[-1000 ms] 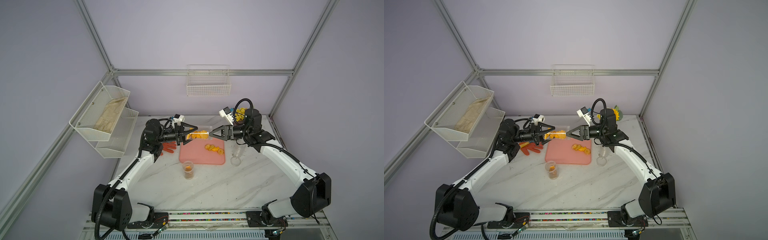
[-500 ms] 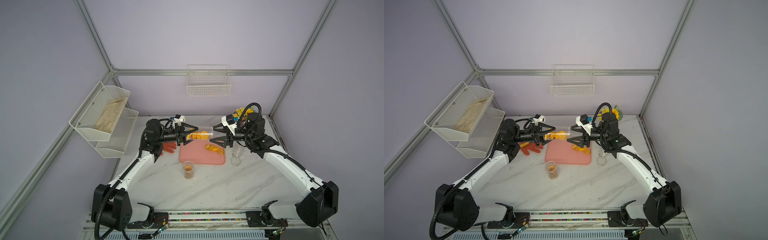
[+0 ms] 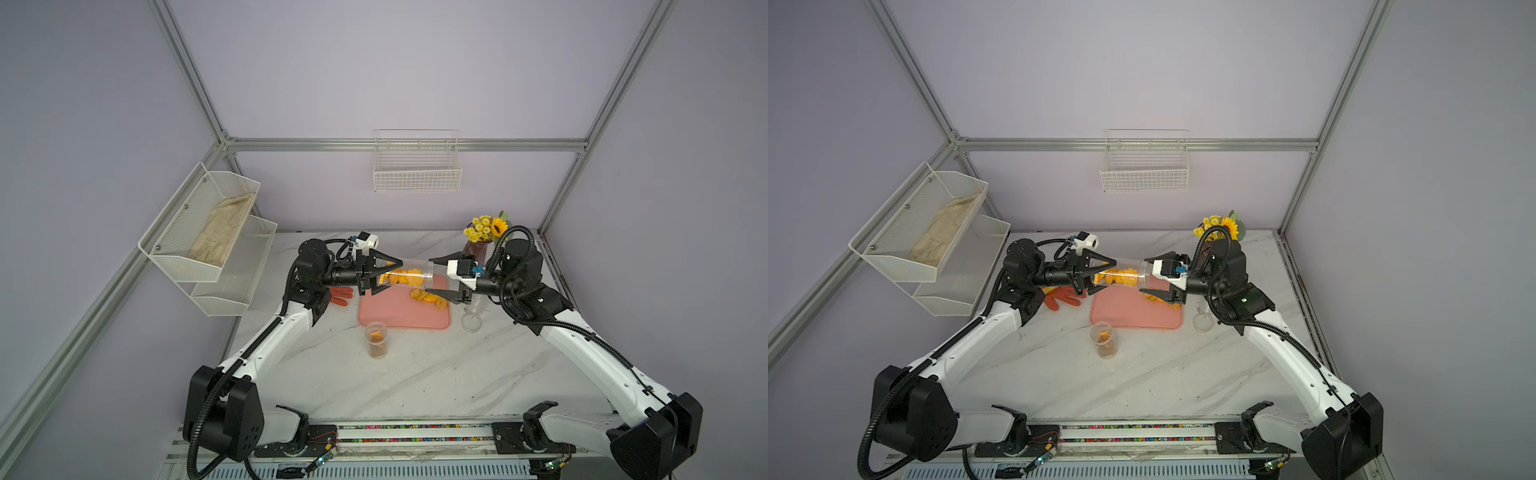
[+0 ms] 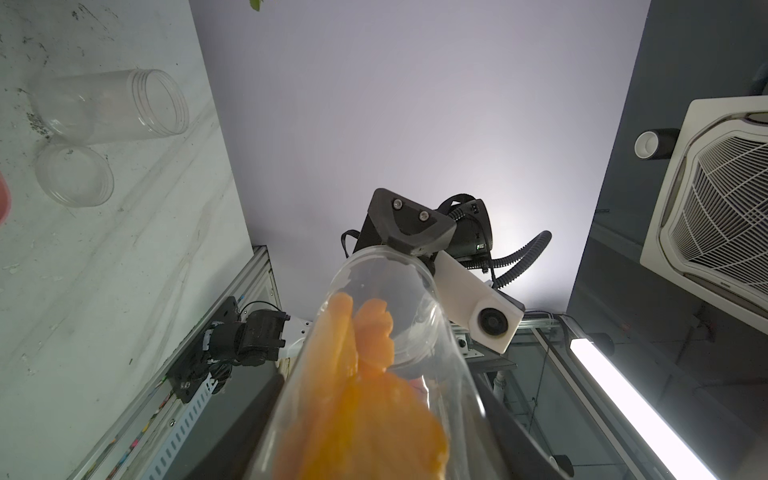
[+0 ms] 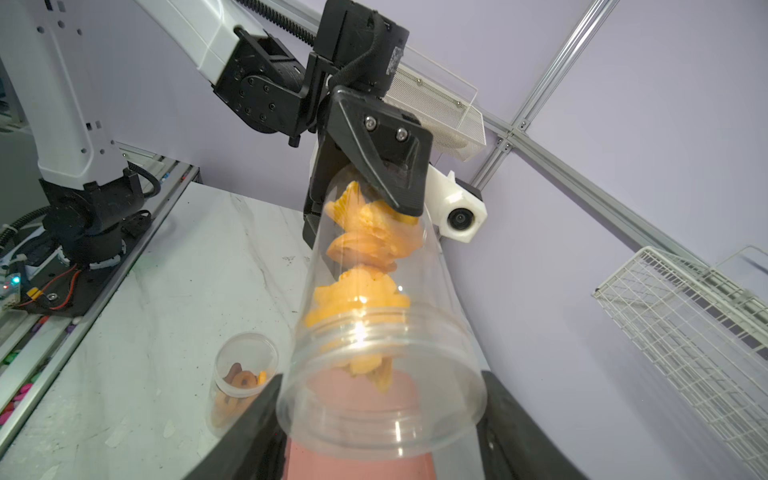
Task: Pour the cookies out of the jar
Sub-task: Unscrew the lid from the jar, then place the lid at the center of the board.
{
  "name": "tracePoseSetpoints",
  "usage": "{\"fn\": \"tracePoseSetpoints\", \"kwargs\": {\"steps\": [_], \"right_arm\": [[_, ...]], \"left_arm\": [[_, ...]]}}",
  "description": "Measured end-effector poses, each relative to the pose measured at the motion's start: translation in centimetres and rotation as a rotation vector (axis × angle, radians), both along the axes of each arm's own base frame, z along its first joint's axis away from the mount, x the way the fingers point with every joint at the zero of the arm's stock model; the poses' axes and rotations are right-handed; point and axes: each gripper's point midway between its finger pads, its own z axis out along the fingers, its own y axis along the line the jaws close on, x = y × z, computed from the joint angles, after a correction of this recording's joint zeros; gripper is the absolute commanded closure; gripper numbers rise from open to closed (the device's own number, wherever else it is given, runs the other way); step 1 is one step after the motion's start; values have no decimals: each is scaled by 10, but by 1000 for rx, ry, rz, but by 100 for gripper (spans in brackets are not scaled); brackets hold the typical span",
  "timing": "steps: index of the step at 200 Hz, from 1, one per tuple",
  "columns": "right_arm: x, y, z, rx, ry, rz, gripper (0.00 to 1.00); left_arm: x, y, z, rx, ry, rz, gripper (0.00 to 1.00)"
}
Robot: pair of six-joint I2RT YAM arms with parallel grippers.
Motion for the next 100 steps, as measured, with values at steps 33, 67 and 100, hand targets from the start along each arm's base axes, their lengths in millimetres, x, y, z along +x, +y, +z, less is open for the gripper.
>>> {"fn": "tracePoseSetpoints", "kwargs": {"steps": [33, 67, 100], "right_arm": [[-3, -6, 0, -39, -91, -37, 40], [1, -28, 9, -99, -226, -145, 39], [-1, -31, 8, -139, -282, -159, 38]], "left_arm": [[-2, -4, -1, 1, 3, -14, 40], [17, 12, -3, 2, 23, 70, 40], [23, 15, -6, 5, 38, 94, 39]]}}
